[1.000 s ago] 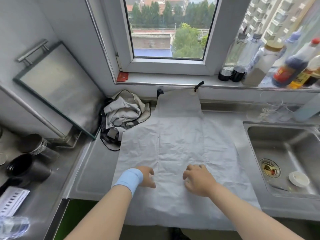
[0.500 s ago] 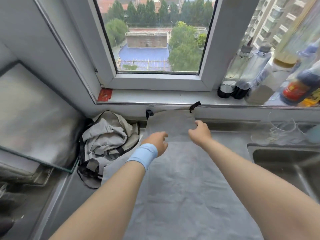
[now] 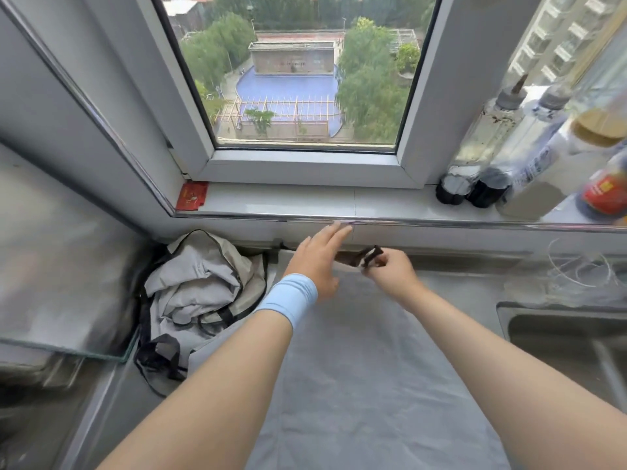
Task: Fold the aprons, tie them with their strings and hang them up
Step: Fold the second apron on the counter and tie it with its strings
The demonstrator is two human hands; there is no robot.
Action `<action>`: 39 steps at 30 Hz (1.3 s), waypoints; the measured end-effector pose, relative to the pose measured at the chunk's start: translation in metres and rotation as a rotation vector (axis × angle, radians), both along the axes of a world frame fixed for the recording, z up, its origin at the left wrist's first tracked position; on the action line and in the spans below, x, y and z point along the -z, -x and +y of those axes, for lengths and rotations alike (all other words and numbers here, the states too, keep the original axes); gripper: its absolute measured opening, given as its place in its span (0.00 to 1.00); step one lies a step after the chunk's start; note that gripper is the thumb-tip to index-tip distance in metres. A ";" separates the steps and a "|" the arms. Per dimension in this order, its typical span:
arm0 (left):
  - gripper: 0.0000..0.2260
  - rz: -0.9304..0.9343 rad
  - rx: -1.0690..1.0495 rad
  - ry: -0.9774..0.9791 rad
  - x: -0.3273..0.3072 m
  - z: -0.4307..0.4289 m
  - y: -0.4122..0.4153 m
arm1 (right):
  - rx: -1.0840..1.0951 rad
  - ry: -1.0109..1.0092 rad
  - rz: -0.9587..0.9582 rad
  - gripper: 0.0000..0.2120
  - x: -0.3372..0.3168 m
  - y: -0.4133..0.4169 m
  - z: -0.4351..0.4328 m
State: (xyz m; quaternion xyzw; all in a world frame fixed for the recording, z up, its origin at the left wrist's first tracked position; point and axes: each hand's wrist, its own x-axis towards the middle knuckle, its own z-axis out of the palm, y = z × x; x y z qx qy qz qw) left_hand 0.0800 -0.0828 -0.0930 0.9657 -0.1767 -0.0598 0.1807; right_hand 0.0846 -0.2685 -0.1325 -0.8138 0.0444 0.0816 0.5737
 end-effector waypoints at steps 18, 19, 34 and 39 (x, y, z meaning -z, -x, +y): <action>0.16 0.466 -0.292 -0.053 0.045 0.020 0.136 | -0.334 0.774 0.298 0.19 0.021 0.118 -0.037; 0.18 0.388 -0.404 0.007 0.049 0.023 0.138 | -0.296 0.741 0.276 0.19 0.023 0.121 -0.028; 0.15 1.055 -0.193 0.092 0.047 0.052 0.148 | -0.773 0.572 0.562 0.12 0.029 0.147 -0.015; 0.17 1.289 -0.036 -0.359 0.019 0.041 0.127 | -0.502 0.682 0.355 0.18 0.014 0.116 -0.034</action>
